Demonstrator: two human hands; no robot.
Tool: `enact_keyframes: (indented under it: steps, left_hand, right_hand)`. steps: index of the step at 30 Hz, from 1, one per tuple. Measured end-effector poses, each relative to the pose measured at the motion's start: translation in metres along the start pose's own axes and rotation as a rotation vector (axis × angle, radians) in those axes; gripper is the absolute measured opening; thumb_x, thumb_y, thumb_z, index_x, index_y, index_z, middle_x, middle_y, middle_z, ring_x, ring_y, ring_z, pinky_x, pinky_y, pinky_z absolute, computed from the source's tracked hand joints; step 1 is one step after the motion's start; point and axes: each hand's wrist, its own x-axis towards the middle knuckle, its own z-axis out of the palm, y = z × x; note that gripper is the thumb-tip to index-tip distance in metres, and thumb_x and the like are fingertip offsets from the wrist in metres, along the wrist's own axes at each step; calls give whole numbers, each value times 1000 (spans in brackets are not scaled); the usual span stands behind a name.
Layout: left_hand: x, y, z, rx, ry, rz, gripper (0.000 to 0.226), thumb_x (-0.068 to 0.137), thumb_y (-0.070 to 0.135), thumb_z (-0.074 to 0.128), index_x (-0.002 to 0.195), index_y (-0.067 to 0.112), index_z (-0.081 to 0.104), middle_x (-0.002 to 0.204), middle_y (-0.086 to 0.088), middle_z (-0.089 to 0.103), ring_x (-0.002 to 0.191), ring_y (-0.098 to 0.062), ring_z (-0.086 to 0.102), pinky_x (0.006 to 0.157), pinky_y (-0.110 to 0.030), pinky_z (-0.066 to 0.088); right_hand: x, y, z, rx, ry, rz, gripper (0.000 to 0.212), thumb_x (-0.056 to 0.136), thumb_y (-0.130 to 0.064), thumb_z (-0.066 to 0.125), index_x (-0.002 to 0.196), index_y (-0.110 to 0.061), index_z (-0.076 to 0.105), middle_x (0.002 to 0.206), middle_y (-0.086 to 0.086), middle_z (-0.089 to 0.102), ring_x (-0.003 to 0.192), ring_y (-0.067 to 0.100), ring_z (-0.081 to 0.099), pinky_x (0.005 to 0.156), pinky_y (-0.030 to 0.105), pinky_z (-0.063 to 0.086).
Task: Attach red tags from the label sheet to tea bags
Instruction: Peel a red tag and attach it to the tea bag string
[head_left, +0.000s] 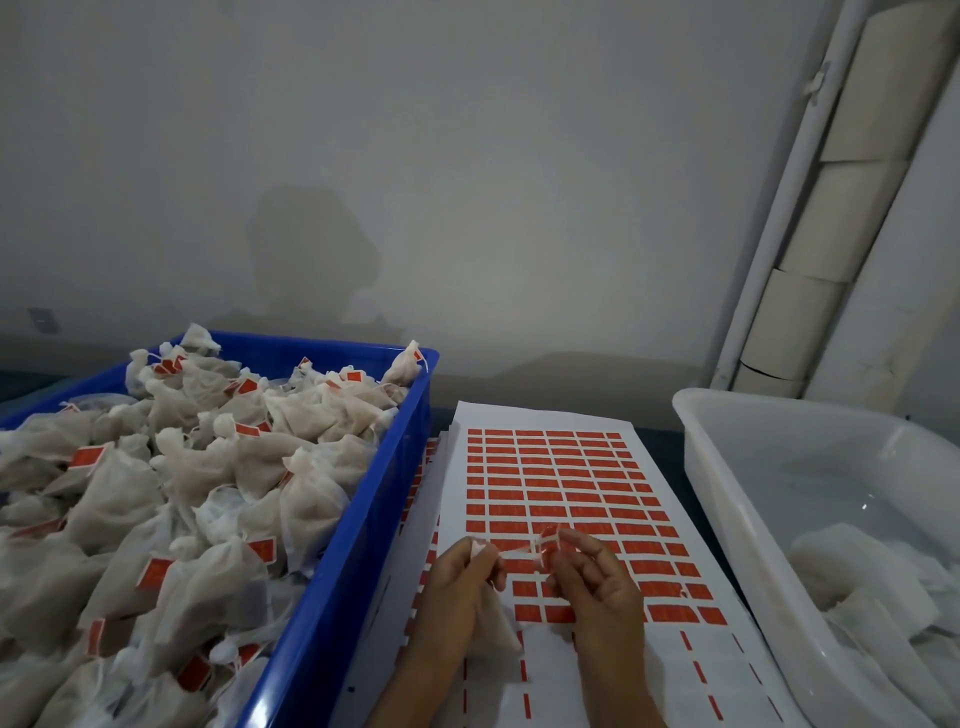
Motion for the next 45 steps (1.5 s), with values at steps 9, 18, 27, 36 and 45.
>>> enact_keyframes:
  steps: [9, 18, 27, 36, 45]
  left_hand:
    - [2, -4, 5, 207, 15, 25, 20, 92, 30, 49, 83, 16, 62, 71, 10, 63, 63, -3, 61, 54, -2, 43]
    - [-6, -1, 9, 205, 16, 92, 8, 88, 27, 57, 86, 23, 63, 84, 7, 69, 78, -12, 64, 54, 0, 42]
    - [-5, -3, 7, 170, -3, 107, 9, 88, 26, 58, 86, 20, 66, 87, 10, 69, 82, -10, 64, 57, -4, 44]
    - [-7, -1, 11, 82, 39, 181, 8, 86, 15, 60, 81, 11, 64, 73, 9, 69, 75, -1, 65, 57, 0, 45]
    - [-7, -4, 14, 118, 40, 215, 11, 86, 14, 61, 76, 18, 66, 76, 7, 70, 77, -5, 64, 61, -3, 46]
  right_hand:
    - [1, -12, -9, 96, 76, -83, 63, 65, -42, 64, 122, -39, 38, 116, -19, 51, 92, 8, 62, 65, 13, 52]
    - [-5, -13, -6, 177, 41, -147, 66, 64, -25, 73, 118, -40, 39, 115, -18, 52, 91, 11, 64, 59, 11, 51]
    - [-8, -22, -10, 84, 99, -176, 47, 75, -32, 61, 117, -38, 40, 114, -21, 52, 90, 11, 64, 65, 12, 52]
    - [-21, -28, -5, 6, 58, -252, 35, 73, -34, 59, 107, -30, 49, 91, -6, 66, 86, 14, 64, 74, 12, 49]
    - [-23, -19, 2, -21, 10, -157, 36, 79, -23, 64, 111, -23, 49, 88, 2, 69, 74, 17, 68, 72, 26, 58]
